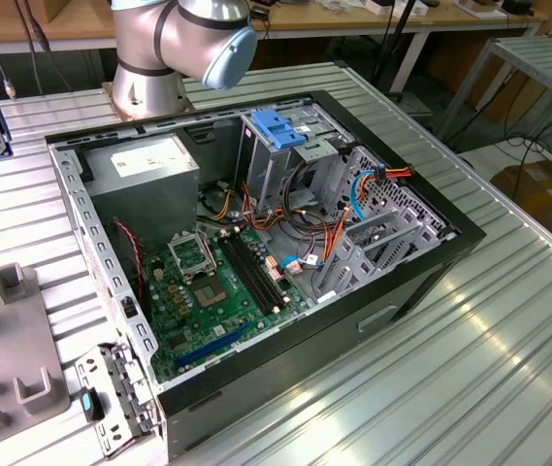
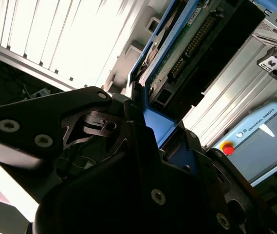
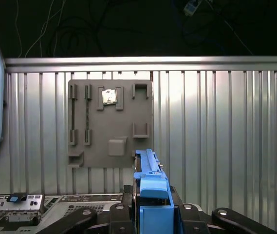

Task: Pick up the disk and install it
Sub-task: 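Pick up the disk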

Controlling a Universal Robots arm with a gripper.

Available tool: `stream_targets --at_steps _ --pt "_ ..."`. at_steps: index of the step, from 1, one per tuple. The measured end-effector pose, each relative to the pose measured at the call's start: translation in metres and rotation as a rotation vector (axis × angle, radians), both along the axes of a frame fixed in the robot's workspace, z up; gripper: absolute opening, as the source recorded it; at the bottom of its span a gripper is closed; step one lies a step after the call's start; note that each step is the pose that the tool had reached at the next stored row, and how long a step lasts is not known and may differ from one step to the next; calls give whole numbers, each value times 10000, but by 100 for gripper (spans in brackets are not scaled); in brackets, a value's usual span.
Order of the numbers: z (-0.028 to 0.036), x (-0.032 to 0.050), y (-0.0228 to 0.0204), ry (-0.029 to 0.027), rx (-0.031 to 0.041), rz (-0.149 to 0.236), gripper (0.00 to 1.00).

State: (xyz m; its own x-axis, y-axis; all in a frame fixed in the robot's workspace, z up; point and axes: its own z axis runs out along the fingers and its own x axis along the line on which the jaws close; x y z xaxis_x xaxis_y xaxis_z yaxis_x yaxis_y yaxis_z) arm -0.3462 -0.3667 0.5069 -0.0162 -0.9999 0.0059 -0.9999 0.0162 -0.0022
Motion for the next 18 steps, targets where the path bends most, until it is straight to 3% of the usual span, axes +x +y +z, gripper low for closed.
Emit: stream_targets --at_steps 4,8,18 --pt "-1 65 0 0 0 0 37" --pt "-2 104 -27 0 0 0 37" --pt "-6 216 -199 -1 0 0 37"
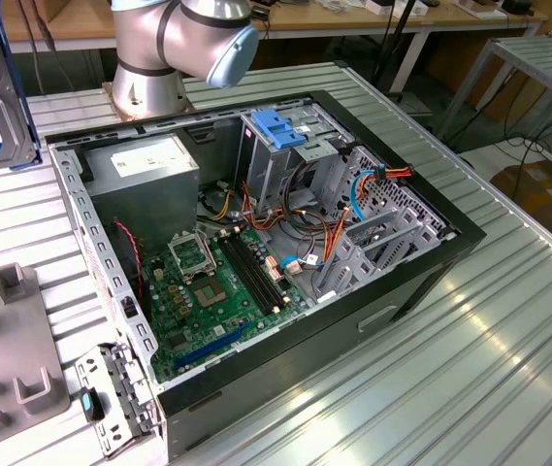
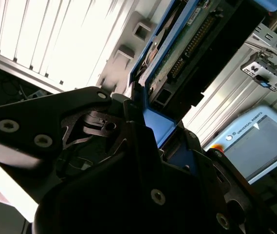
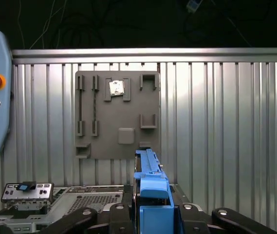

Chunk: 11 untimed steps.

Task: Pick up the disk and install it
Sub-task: 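Pick up the disk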

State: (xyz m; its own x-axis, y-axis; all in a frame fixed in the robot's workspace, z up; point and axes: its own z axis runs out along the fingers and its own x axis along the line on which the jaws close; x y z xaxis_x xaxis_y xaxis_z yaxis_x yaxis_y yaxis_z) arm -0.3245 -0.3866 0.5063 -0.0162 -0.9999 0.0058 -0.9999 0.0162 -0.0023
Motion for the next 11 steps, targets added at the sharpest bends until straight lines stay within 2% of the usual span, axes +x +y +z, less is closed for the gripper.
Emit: stream_targets --at_steps 4,11 --pt "-2 46 -39 -1 1 0 37" --pt "-3 162 -62 1 -1 0 37"
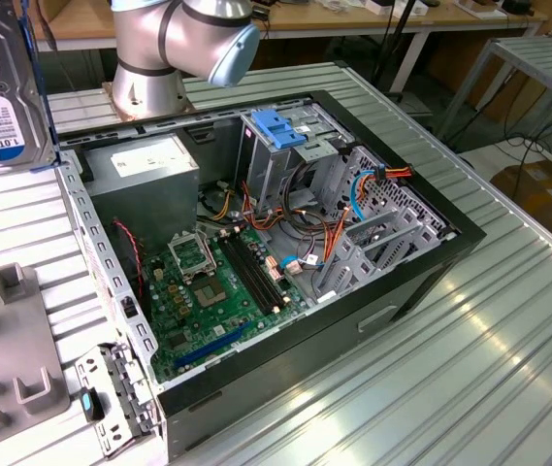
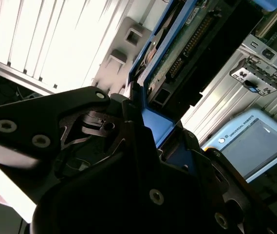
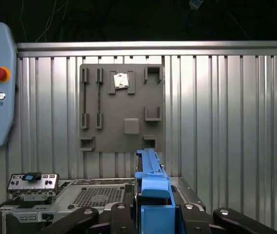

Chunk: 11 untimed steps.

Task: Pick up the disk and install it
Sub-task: 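Pick up the disk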

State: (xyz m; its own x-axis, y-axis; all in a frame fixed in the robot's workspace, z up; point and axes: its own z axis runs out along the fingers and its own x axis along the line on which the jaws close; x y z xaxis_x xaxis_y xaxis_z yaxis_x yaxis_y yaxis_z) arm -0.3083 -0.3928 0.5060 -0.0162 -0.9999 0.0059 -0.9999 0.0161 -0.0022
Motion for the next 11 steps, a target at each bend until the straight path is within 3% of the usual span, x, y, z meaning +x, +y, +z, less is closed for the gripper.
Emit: stream_targets --at_steps 11 --pt "-1 165 -7 -1 1 0 37"
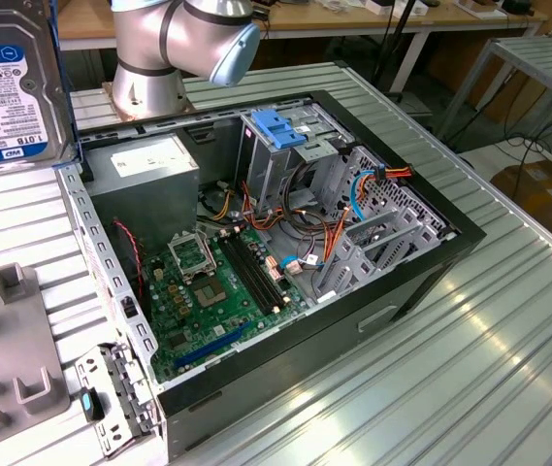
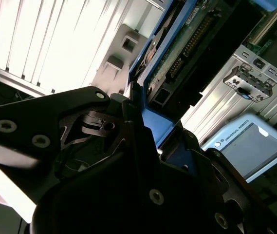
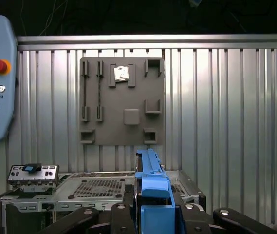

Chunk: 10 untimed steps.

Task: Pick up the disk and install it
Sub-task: 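Pick up the disk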

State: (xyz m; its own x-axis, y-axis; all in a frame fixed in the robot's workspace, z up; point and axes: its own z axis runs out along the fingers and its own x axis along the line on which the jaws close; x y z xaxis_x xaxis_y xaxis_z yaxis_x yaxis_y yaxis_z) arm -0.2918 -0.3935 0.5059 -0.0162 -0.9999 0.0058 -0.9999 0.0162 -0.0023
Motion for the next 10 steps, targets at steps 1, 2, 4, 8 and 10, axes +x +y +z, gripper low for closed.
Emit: stream_targets --at_steps 1,2,4,8,10 --pt "0 13 -1 0 0 0 37" --pt "0 25 -2 1 0 0 37" --pt "0 40 -2 1 0 0 37" --pt "-1 53 -3 0 0 -2 37" --pt "0 82 -4 0 0 0 37"
